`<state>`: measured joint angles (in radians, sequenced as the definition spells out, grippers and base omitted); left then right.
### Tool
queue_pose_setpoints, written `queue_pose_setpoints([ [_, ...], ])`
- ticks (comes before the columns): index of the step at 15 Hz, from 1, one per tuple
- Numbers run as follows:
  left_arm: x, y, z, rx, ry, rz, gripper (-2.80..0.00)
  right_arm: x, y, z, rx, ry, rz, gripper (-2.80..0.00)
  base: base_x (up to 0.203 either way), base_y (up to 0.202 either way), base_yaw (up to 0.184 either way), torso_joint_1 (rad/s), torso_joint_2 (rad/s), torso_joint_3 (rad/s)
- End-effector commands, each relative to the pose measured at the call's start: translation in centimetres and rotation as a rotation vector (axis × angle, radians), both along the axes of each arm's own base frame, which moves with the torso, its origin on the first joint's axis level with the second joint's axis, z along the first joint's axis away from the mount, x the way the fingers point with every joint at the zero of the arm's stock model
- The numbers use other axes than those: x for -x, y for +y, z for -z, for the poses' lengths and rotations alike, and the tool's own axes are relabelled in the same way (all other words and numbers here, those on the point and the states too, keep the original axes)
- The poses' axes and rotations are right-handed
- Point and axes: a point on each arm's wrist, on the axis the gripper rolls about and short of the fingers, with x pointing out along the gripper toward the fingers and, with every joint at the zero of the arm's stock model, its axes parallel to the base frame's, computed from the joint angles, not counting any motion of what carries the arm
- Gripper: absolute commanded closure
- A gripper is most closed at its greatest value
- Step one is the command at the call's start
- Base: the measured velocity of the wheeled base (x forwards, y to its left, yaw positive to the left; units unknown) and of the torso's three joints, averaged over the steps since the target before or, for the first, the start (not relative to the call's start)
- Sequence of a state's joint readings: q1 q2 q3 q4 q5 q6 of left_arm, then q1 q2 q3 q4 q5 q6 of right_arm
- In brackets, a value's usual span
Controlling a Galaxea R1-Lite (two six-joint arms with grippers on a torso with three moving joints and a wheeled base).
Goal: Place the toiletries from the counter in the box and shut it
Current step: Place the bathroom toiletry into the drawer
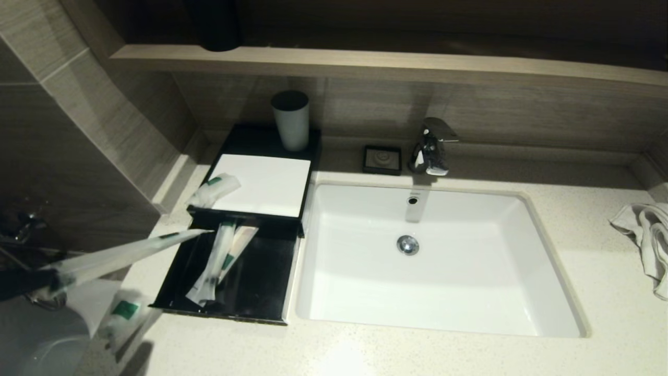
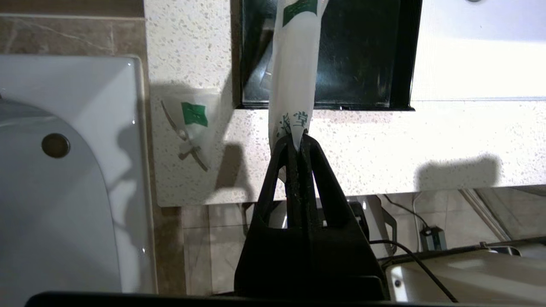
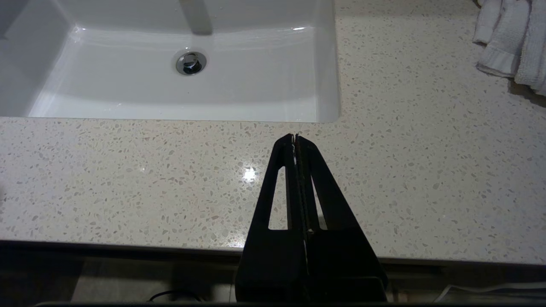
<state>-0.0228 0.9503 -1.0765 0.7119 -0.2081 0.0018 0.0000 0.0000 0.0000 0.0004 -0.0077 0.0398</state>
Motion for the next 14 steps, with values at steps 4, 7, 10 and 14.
queue_pose_setpoints([
  [4,-1.2,-0.5,1.2,0.033,0.085,0.036,0.0,0.0,0.0,0.0,0.0,0.001,0.0,0.0,0.0,0.0,0.0,0.0,0.0,0.0],
  [7,-2.5,-1.0,1.6,0.062,0.139,0.039,0.0,0.0,0.0,0.0,0.0,0.003,0.0,0.0,0.0,0.0,0.0,0.0,0.0,0.0],
  [10,-3.7,-1.2,1.7,0.078,0.143,0.034,0.0,0.0,0.0,0.0,0.0,0.001,0.0,0.0,0.0,0.0,0.0,0.0,0.0,0.0],
  [14,-5.1,-1.6,1.5,0.115,0.139,0.029,0.0,0.0,0.0,0.0,0.0,0.001,0.0,0.0,0.0,0.0,0.0,0.0,0.0,0.0],
])
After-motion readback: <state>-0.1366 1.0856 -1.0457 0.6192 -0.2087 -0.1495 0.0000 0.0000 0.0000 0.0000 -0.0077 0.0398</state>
